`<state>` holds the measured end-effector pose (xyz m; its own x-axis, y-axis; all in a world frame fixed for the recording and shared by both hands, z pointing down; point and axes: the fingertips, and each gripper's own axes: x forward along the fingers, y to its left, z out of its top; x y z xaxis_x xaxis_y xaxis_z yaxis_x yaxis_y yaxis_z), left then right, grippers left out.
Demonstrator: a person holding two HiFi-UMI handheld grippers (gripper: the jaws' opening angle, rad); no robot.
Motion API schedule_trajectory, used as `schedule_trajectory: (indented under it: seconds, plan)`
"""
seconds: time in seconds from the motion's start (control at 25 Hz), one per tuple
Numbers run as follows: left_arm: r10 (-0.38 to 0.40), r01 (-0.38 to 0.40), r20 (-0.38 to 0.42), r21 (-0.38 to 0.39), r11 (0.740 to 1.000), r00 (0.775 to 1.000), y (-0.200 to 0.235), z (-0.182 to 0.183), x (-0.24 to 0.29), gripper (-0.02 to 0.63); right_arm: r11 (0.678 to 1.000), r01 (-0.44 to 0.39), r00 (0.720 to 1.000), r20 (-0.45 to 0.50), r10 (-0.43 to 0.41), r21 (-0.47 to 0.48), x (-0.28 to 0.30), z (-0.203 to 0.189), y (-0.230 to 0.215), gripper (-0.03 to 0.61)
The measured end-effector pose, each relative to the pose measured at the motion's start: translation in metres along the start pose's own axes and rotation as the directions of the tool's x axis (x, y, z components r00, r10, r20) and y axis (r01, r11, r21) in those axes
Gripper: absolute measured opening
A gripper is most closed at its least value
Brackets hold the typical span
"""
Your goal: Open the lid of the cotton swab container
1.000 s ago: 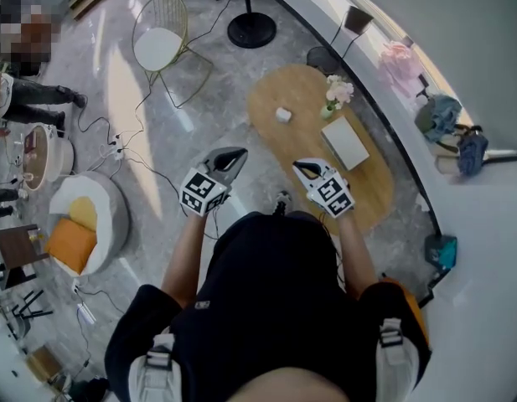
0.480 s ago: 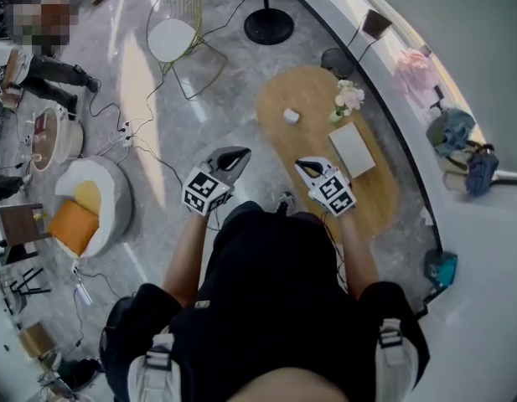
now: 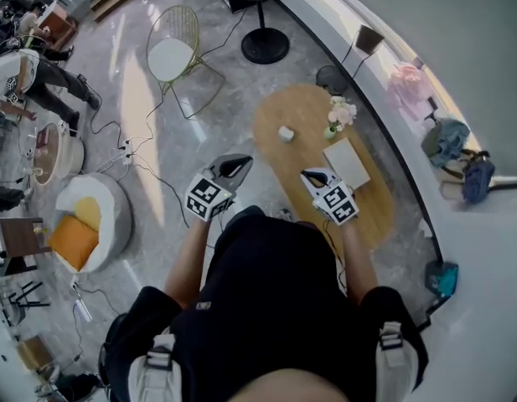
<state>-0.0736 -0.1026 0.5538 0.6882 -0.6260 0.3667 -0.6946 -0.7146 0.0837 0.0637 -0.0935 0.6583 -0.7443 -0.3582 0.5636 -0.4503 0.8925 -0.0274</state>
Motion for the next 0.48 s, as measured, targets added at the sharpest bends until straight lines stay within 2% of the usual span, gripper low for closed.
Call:
schedule_trajectory:
  seconds: [0.48]
  plan:
    - [-0.064, 0.064, -0.037, -0.016, 0.998, 0.997, -0.004, -0.013, 0.026, 0.0, 0.997, 0.028, 0.999, -0.047, -0.024, 0.071, -0.003, -0.029, -0.007, -0.006]
